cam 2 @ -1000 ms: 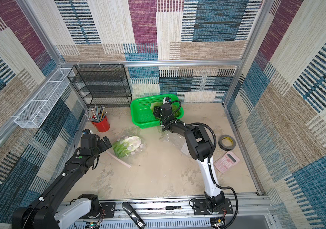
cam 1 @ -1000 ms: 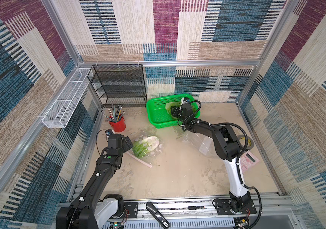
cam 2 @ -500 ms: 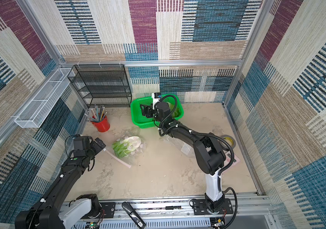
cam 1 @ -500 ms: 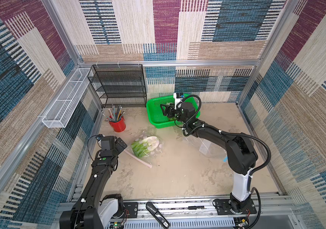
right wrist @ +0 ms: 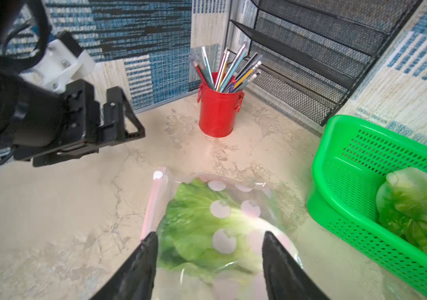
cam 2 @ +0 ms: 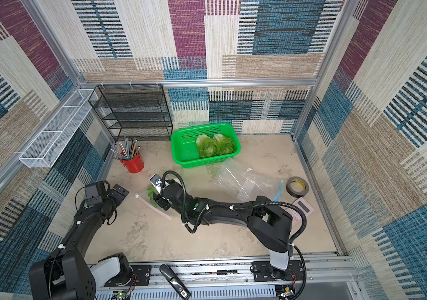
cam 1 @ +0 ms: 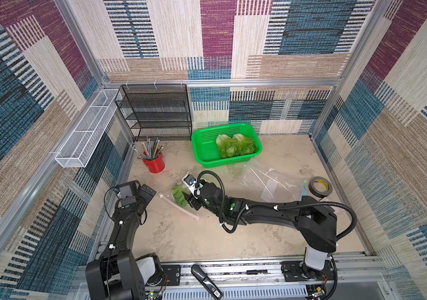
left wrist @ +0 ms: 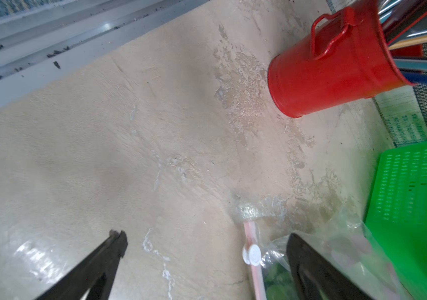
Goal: Open the zip-top bag and take out the chinese cabbages
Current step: Adjust the zipper food storage bag at the center of the board.
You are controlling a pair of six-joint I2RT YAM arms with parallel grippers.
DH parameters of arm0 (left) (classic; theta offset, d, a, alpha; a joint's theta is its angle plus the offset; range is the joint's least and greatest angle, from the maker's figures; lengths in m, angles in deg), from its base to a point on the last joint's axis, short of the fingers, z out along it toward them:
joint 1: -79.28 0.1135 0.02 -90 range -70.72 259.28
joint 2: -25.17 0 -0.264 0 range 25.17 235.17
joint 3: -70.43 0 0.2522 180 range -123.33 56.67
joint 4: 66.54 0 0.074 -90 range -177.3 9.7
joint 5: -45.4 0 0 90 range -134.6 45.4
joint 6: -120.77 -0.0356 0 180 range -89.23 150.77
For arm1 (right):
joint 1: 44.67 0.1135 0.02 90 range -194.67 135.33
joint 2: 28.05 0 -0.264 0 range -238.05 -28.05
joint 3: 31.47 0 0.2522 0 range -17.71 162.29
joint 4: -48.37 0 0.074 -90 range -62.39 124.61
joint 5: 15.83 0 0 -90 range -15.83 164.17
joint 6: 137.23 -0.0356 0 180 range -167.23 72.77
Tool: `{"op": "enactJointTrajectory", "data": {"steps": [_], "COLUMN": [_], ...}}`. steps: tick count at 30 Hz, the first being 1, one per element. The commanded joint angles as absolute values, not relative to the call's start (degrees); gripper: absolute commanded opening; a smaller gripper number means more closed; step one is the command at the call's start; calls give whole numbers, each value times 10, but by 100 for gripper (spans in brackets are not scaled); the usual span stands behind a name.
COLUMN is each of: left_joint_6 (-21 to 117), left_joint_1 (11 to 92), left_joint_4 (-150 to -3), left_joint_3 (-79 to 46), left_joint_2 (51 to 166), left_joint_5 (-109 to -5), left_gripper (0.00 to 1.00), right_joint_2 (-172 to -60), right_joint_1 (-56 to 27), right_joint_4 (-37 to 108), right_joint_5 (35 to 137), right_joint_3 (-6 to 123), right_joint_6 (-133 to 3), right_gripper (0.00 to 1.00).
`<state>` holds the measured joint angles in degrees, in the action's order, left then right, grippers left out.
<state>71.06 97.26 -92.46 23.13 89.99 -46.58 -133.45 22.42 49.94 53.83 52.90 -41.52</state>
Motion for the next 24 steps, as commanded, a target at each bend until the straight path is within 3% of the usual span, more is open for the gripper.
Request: {"op": "enactJointTrajectory", "data": {"steps": [1, 13, 24], "left_joint_6": [716, 708, 705], "left_joint_1": [976, 978, 978], "left_joint_4": [-906, -907, -911], "left_joint_3": [234, 234, 233], "left_joint_2": [901, 905, 892], "left_joint_5": [-476, -471, -475], "left_gripper": [99, 99, 99], "right_joint_2": [-1353, -1357, -1412], "right_joint_1": [252, 321, 322], "right_joint_4": [486, 405, 445], "right_joint_5": [498, 510, 409], "right_joint_3": [545, 526, 495], "right_joint_6": [-370, -347, -278], "right_gripper": [59, 56, 53]}}
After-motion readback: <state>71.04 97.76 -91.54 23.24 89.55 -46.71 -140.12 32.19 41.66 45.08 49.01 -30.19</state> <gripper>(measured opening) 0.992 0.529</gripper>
